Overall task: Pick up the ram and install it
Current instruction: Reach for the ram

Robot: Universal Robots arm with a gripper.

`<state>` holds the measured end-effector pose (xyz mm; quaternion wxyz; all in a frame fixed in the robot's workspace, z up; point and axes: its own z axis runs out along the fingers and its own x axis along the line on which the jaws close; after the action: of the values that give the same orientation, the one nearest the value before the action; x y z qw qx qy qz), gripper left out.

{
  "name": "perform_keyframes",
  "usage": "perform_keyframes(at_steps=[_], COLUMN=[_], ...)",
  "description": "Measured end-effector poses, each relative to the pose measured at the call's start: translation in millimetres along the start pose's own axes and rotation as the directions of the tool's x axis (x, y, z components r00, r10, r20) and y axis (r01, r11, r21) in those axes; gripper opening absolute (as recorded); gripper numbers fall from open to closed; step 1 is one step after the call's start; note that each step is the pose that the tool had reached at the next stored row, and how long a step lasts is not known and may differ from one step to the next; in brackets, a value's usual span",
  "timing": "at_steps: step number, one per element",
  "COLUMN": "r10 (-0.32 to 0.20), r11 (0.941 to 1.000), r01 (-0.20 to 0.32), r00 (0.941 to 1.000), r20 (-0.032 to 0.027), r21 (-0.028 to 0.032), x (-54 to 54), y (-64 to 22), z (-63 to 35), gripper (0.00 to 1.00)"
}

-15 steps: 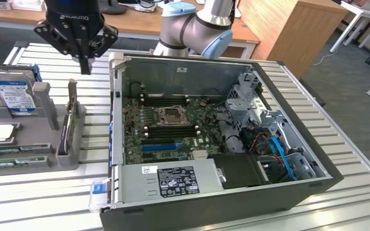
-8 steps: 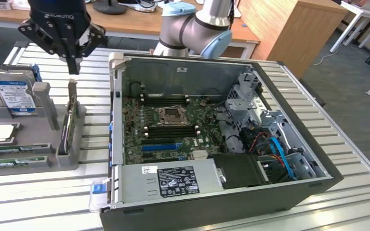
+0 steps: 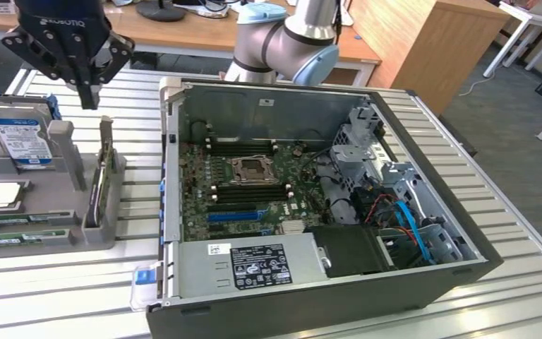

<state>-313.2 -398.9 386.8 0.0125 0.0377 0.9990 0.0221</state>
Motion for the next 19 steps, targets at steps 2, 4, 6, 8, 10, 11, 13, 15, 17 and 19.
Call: perform_keyframes(at_steps=[2,4,6,8,10,11,13,15,17,19], r10=[0.001,0.002,0.004,0.005,0.006,0.006,0.006,0.006,0.006,0.006], r11=[1.0000,1.0000,1.0000,1.0000,1.0000,1.0000,1.0000,1.0000,1.0000,1.0000], r01=[-0.001,-0.002,-0.004,-0.005,-0.006,-0.006,-0.006,-0.006,-0.006,-0.006], r00=[1.0000,1.0000,1.0000,1.0000,1.0000,1.0000,1.0000,1.0000,1.0000,1.0000], r20=[0.0001,0.0002,0.0002,0.0002,0.0002,0.0002,0.0002,0.0002,0.0002,0.0002], r21=[-0.0001,0.0000,0.0000,0.0000,0.0001,0.0002,0.0001,0.0001,0.0001,0.0001], x=[4.4,8.7,12.9,16.7,20.0,21.5,26.0,31.3,37.3,43.0], y=[-0.3,-0.7,-1.0,-1.3,-1.6,-1.7,-2.1,-2.5,-3.0,-3.4], z=[0.3,0.7,1.0,1.4,1.9,2.1,2.6,3.1,3.5,4.0], gripper=[0.11,0.11,0.11,0.11,0.11,0.11,0.11,0.11,0.11,0.11])
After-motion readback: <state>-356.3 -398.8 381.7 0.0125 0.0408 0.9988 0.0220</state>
